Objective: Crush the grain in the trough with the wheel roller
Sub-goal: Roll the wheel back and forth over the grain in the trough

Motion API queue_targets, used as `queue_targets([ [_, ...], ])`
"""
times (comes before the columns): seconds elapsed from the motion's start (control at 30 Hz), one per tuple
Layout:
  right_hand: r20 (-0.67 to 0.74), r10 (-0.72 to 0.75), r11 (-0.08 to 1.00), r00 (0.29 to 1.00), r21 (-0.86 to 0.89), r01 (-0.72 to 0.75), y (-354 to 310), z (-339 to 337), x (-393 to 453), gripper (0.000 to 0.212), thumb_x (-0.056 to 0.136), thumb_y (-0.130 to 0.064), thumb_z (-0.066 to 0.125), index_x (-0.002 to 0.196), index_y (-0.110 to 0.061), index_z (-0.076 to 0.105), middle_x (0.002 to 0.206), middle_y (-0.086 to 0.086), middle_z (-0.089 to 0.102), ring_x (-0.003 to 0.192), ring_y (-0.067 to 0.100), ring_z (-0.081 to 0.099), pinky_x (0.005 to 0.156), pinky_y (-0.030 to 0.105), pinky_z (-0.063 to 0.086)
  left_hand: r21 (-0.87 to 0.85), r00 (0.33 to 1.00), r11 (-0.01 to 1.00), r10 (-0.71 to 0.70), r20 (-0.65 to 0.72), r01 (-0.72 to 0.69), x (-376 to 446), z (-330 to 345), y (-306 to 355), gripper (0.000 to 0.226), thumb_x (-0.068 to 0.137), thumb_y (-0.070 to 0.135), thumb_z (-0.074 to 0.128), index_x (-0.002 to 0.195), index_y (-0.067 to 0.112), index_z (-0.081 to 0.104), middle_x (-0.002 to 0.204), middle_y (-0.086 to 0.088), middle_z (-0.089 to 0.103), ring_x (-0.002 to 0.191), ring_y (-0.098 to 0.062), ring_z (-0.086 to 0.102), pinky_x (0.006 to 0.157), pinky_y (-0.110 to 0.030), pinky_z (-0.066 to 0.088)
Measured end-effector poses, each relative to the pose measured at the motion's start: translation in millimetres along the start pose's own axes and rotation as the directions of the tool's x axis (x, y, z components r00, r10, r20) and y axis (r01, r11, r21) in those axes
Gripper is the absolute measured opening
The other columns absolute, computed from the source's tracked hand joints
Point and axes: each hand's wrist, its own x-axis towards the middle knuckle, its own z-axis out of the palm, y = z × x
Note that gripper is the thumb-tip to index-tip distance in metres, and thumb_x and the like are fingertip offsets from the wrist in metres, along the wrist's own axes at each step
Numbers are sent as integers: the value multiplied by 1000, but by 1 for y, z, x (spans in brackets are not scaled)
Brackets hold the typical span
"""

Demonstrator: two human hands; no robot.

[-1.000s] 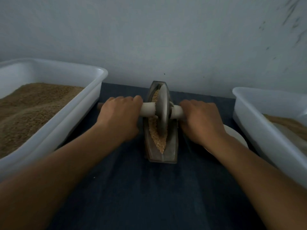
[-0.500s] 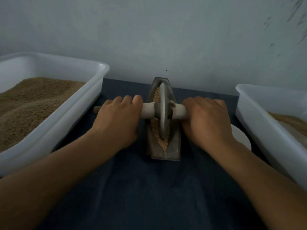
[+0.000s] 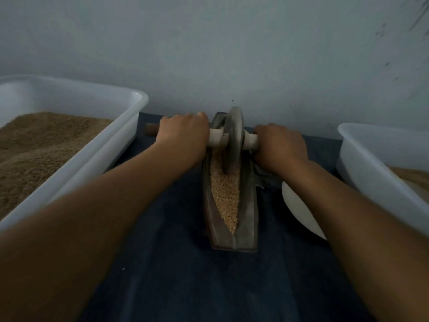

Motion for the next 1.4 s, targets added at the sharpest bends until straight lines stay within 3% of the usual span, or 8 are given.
queue_targets([
  [0.13, 50, 9, 1000, 999, 25, -10, 1, 1, 6, 19, 83, -35, 66, 99, -27, 65, 99, 1, 67, 88, 26, 64, 61, 30, 34, 7, 1000, 1000, -10, 17, 10, 4, -1, 1, 39, 82, 22, 70, 113, 13, 47, 110, -11, 61, 99, -32, 60, 73, -41, 35],
  [0.37, -23, -26, 999, 999, 38, 27, -5, -12, -27, 11, 82, -34, 64, 92, -29, 64, 90, -2, 68, 85, 26, 63, 63, 31, 32, 27, 999, 999, 18, 44, -19, -24, -7, -3, 36, 84, 23, 69, 111, 14, 46, 101, -9, 62, 82, -25, 54, 68, -38, 39],
  [0.6, -108, -108, 992, 988, 55, 115, -15, -41, -82, 16, 82, -34, 66, 95, -27, 61, 88, -2, 66, 80, 28, 62, 64, 33, 26, 138, 993, 984, 109, 39, -114, -77, -26, -2, 44, 81, 26, 72, 112, 17, 43, 102, -4, 62, 87, -23, 62, 64, -33, 42],
  [0.87, -223, -155, 987, 963, 13, 162, -21, -68, -111, 26, 67, -23, 77, 88, -19, 63, 75, 2, 60, 66, 28, 56, 65, 31, 25, 131, 995, 986, 103, 6, -103, -111, -31, -6, 50, 79, 37, 74, 110, 22, 38, 86, 3, 43, 70, -13, 42, 59, -29, 37],
  [1.0, -248, -159, 986, 956, 3, 165, -23, -55, -99, 22, 71, -22, 75, 85, -16, 60, 74, 3, 59, 65, 28, 54, 65, 32, 25, 91, 995, 991, 95, 5, -95, -101, -21, -7, 51, 78, 35, 76, 108, 23, 36, 100, 1, 56, 76, -14, 47, 63, -29, 36],
  [1.1, -198, -138, 990, 970, -5, 139, -18, -40, -79, 19, 76, -26, 72, 84, -19, 56, 74, 2, 58, 63, 26, 49, 63, 32, 24, 51, 995, 994, 102, -9, -101, -82, -14, -6, 49, 79, 31, 75, 108, 21, 36, 104, -1, 57, 78, -14, 44, 67, -30, 35],
  [1.23, -40, -71, 998, 997, -5, 70, -10, -23, -51, 25, 82, -37, 67, 97, -23, 54, 89, -1, 62, 78, 26, 59, 62, 34, 30, 98, 992, 989, 113, -53, -107, -51, -11, -2, 38, 83, 21, 69, 110, 15, 42, 107, -7, 59, 90, -24, 60, 69, -32, 35],
  [1.4, 109, 6, 999, 994, 51, -11, -4, -15, -14, 32, 79, -28, 68, 110, -29, 61, 102, 1, 67, 92, 26, 63, 65, 30, 36, 118, 997, 991, 72, -24, -68, -11, -6, 0, 29, 89, 11, 61, 114, 10, 47, 111, -12, 62, 97, -31, 63, 72, -36, 38],
])
